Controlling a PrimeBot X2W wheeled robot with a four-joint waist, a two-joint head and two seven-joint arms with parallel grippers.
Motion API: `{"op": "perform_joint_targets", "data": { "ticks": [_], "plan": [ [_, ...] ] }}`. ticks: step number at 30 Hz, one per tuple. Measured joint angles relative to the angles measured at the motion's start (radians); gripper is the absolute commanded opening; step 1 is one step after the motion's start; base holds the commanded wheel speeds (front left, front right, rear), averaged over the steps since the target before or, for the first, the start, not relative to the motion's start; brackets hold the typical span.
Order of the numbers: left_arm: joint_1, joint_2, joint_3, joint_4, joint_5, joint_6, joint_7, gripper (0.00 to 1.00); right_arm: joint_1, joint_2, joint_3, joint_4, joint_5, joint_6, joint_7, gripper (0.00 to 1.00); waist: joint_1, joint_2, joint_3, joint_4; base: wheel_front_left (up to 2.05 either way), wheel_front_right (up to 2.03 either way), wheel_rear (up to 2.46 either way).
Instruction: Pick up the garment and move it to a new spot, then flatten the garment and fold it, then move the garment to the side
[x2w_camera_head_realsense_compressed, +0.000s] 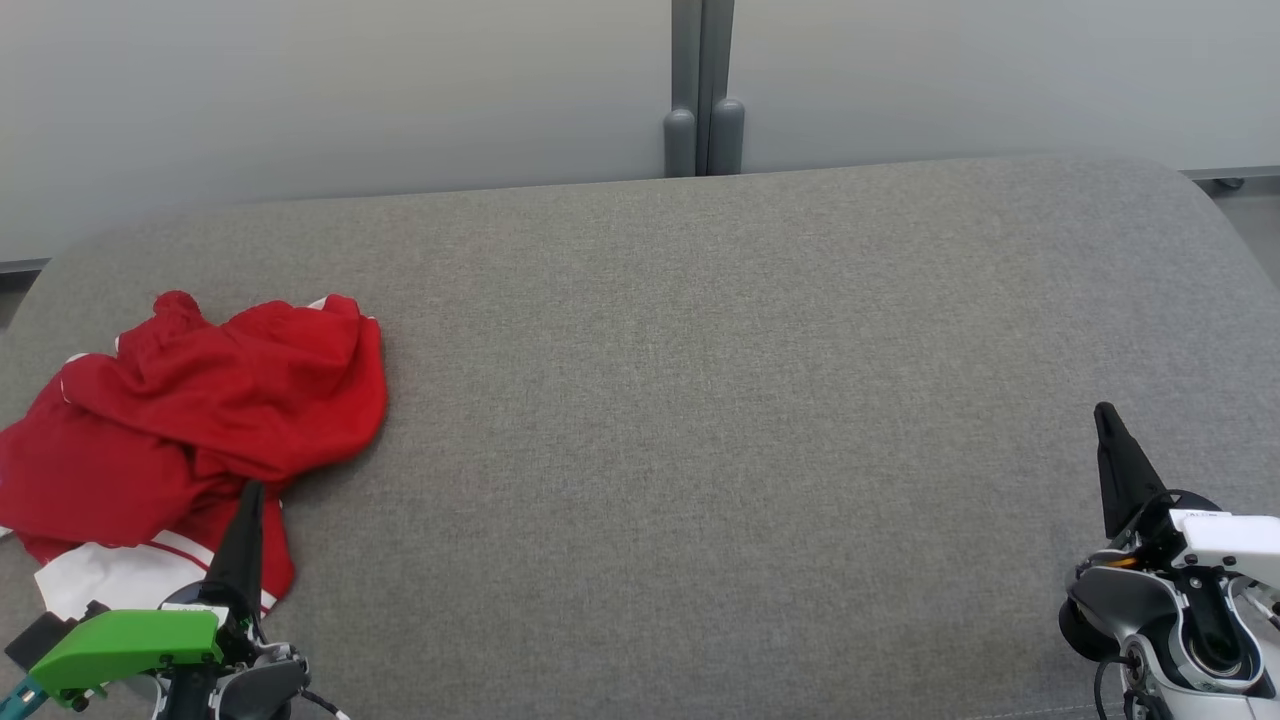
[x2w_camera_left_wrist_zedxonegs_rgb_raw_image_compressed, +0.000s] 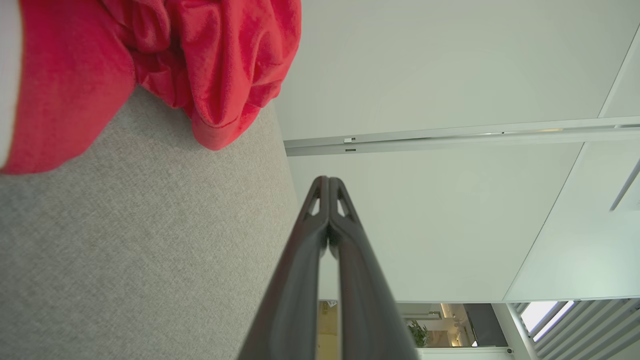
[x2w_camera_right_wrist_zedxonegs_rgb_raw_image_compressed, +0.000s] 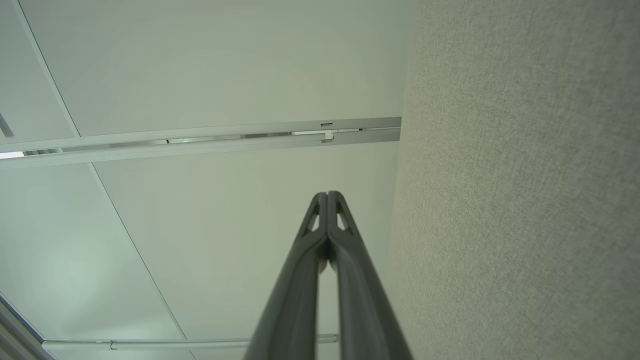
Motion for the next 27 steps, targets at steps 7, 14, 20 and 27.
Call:
{"op": "perform_joint_targets", "data": {
  "ticks": [7, 14, 20, 27],
  "plan": [
    [0.000, 0.000, 0.000, 0.000, 0.000, 0.000, 0.000, 0.00, 0.000, 0.000, 0.000, 0.000, 0.000, 0.000, 0.000, 0.00, 0.0000, 0.0000, 0.000, 0.000, 0.00, 0.00, 0.00],
    [0.000, -0.001, 0.001, 0.000, 0.000, 0.000, 0.000, 0.00, 0.000, 0.000, -0.001, 0.000, 0.000, 0.000, 0.000, 0.00, 0.0000, 0.0000, 0.000, 0.000, 0.00, 0.00, 0.00],
    [0.000, -0.001, 0.001, 0.000, 0.000, 0.000, 0.000, 0.00, 0.000, 0.000, -0.001, 0.000, 0.000, 0.000, 0.000, 0.00, 0.0000, 0.0000, 0.000, 0.000, 0.00, 0.00, 0.00],
    [0.011, -0.007, 0.000, 0.019, 0.000, 0.001, 0.000, 0.00, 0.011, 0.006, 0.000, 0.019, 0.001, -0.005, 0.000, 0.00, 0.0000, 0.0000, 0.000, 0.000, 0.00, 0.00, 0.00]
  ]
}}
